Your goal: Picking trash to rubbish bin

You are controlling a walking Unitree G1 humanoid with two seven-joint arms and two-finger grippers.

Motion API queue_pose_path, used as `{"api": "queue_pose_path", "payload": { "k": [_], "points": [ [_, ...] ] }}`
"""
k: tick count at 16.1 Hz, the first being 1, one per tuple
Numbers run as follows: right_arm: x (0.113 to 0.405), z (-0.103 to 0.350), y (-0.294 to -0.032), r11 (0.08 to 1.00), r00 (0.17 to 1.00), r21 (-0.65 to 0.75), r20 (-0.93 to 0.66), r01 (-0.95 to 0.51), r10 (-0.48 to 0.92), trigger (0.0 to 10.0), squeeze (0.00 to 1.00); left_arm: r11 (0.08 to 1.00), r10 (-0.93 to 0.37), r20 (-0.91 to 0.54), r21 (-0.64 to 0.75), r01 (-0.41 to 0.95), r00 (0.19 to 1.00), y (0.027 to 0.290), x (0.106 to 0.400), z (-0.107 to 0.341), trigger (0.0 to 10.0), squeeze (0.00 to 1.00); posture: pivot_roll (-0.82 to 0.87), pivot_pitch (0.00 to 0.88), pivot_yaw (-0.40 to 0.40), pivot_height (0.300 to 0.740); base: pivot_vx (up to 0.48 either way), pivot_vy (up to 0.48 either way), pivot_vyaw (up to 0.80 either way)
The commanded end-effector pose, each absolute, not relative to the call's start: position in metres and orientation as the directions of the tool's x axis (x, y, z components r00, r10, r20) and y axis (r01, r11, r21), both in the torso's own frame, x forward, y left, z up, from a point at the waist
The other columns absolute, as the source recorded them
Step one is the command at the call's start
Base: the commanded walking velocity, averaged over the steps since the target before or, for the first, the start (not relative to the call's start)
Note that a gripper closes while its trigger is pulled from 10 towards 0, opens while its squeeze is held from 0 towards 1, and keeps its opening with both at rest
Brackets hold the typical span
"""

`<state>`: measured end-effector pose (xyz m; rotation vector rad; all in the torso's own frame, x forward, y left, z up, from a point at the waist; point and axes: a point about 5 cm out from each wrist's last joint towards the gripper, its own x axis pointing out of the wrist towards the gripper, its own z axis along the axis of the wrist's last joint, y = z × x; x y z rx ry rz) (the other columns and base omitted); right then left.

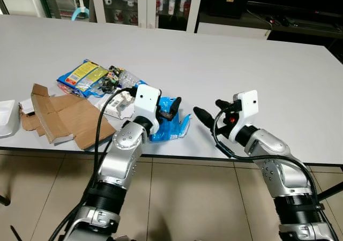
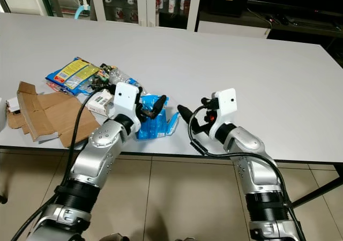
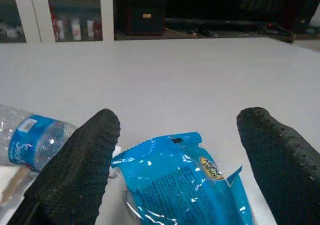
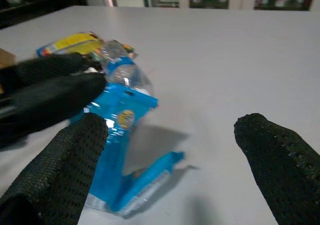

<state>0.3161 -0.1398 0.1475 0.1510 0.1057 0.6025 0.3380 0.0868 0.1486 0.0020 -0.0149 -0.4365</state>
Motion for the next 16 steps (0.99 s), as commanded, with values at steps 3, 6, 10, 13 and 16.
{"api": "queue_pose_path", "payload": {
  "k": [3,6,10,13,16],
  "points": [
    [0.306,0.151,-0.138,0.765,0.771,0.181,-0.045,-0.619,0.635,10.0,0.0,0.915,-0.402,0.016,0.023,0.402,0.915,0.088,0.34,0.151,10.0,0.0,-0.08,0.065,-0.088,0.74,0.0,0.0,0.0],
    [0.303,0.15,-0.137,0.75,0.759,0.195,-0.043,-0.632,0.65,10.0,0.0,0.95,-0.311,0.04,0.02,0.31,0.95,0.098,0.343,0.159,10.0,0.0,-0.07,0.065,-0.09,0.74,0.0,0.0,0.0],
    [0.302,0.15,-0.135,0.746,0.753,0.195,-0.051,-0.637,0.656,10.0,0.0,0.949,-0.316,-0.011,0.0,0.316,0.949,0.1,0.342,0.149,10.0,0.0,-0.08,0.066,-0.09,0.74,0.0,0.0,0.0],
    [0.3,0.153,-0.134,0.736,0.744,0.196,-0.044,-0.648,0.667,10.0,0.0,0.942,-0.334,-0.068,-0.019,0.334,0.94,0.092,0.34,0.138,10.0,0.0,-0.09,0.067,-0.091,0.74,0.0,0.0,0.0],
    [0.299,0.153,-0.133,0.734,0.742,0.199,-0.044,-0.65,0.669,10.0,0.0,0.938,-0.347,-0.114,-0.032,0.346,0.931,0.085,0.34,0.129,10.0,0.0,-0.09,0.067,-0.089,0.74,0.0,0.0,0.0]
  ]
}}
